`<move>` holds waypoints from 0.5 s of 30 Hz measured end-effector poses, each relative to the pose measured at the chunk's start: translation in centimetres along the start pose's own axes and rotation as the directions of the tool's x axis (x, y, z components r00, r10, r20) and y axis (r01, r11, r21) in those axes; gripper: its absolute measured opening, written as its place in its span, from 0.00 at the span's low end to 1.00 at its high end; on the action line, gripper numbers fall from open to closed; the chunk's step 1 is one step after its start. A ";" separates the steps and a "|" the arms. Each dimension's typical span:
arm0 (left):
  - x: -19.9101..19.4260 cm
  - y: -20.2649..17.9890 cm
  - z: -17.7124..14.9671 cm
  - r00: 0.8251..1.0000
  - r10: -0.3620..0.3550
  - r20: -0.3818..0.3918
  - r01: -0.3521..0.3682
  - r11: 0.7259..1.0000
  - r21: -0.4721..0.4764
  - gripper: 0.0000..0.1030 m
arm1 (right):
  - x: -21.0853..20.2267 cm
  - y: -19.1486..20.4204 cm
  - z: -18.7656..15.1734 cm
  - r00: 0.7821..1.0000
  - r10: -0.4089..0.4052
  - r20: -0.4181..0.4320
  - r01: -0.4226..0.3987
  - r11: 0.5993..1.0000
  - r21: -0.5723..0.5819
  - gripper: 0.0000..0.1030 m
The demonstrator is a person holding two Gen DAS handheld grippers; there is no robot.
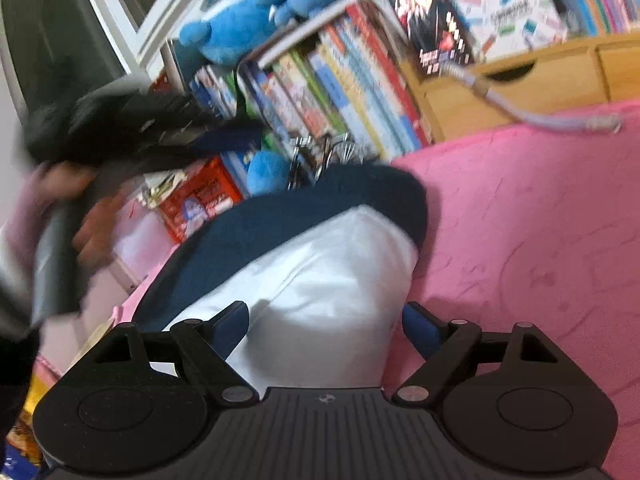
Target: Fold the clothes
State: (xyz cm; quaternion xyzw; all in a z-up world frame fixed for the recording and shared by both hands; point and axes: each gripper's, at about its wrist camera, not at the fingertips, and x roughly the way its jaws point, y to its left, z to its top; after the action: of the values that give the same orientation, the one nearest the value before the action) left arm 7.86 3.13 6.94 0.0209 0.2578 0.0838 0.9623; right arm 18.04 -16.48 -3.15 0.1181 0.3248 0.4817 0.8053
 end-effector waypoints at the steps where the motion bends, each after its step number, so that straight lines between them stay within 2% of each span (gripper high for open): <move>1: -1.3 -0.8 -1.3 1.000 0.023 0.016 -0.025 0.996 0.088 0.32 | -0.4 -0.1 0.1 1.000 -0.009 0.021 0.009 1.000 0.000 0.82; 2: -2.2 -1.6 -3.0 0.998 0.056 0.017 -0.058 0.981 0.183 0.33 | -0.8 -0.2 0.2 0.999 -0.019 0.042 0.019 1.000 -0.001 0.82; 4: -2.0 -1.6 -5.7 0.989 0.146 -0.028 -0.133 0.953 0.274 0.35 | -2.0 -0.2 0.2 0.996 -0.044 0.077 0.045 0.999 -0.011 0.82; 5: -1.1 -0.8 -7.4 0.971 0.224 -0.087 -0.193 0.942 0.275 0.35 | -2.9 0.1 0.0 0.994 -0.062 0.090 0.065 0.998 -0.024 0.82; 7: -0.6 1.6 -9.8 0.941 0.303 -0.154 -0.263 0.936 0.235 0.35 | -4.7 0.6 -0.5 0.988 -0.097 0.116 0.104 0.993 -0.050 0.83; 10: -2.3 4.2 -11.3 0.922 0.358 -0.150 -0.334 0.929 0.163 0.33 | -7.4 1.4 -1.2 0.976 -0.148 0.157 0.163 0.983 -0.087 0.87; 12: -3.8 4.8 -11.0 0.927 0.358 -0.107 -0.347 0.931 0.109 0.33 | -9.2 1.9 -1.6 0.966 -0.181 0.185 0.203 0.973 -0.109 0.89; 15: -6.3 3.5 -10.0 0.961 0.277 -0.009 -0.276 0.960 0.046 0.36 | -11.8 4.8 -3.3 0.945 -0.231 0.231 0.281 0.935 -0.215 0.90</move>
State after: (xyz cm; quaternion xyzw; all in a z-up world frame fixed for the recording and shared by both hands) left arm -3.10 5.45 1.65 0.0776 0.2617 0.2118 0.9384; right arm 8.70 -24.52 1.62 0.0224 0.1919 0.3941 0.8985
